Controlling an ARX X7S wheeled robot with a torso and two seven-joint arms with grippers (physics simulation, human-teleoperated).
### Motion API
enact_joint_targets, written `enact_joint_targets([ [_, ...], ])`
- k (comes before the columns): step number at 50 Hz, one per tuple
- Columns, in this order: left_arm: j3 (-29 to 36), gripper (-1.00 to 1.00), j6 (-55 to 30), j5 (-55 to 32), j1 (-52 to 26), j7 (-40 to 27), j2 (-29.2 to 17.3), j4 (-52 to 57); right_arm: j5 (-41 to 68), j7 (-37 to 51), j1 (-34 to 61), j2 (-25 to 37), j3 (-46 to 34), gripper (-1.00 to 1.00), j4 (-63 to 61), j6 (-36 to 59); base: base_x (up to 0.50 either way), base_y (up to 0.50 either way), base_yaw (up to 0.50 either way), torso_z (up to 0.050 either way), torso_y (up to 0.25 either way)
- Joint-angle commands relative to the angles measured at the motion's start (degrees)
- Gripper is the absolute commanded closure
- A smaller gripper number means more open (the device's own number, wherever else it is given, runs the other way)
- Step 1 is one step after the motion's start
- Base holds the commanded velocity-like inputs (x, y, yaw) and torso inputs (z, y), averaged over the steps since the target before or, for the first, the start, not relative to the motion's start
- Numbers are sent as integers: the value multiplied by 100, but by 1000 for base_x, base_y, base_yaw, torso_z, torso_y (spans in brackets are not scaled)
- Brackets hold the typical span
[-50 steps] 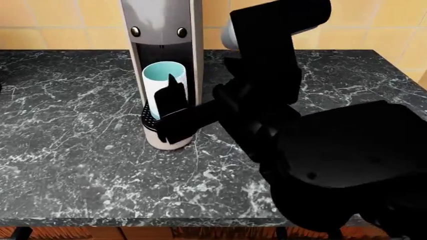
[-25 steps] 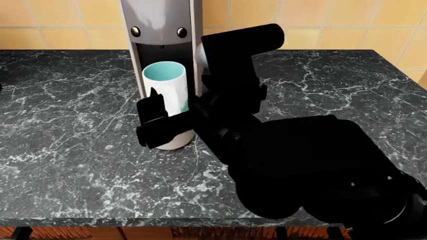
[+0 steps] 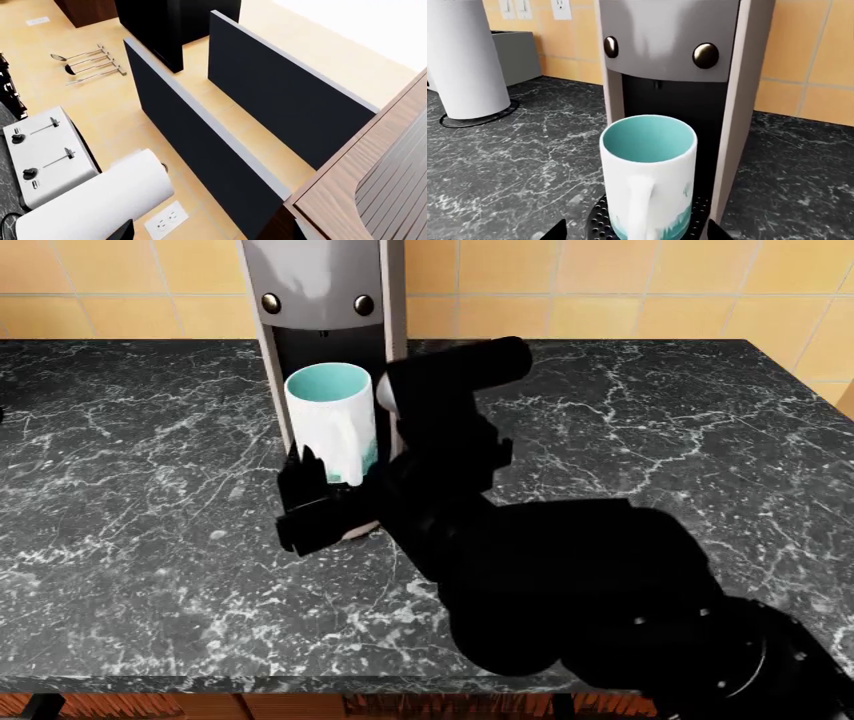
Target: Pick the mug from under the coffee machine dispenser and place it on the counter.
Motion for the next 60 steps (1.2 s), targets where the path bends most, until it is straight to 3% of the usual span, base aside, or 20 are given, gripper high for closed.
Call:
enact_joint_targets([
  [1, -8, -100, 21, -11, 26, -22, -14, 18, -244, -172, -117, 12, -125, -100, 144, -60, 0, 0, 0, 0, 0],
  [60, 18, -100, 139, -4, 101, -31, -49, 15, -1142, -1010, -309, -258, -465, -100, 1091, -647, 0, 0, 0, 0, 0],
])
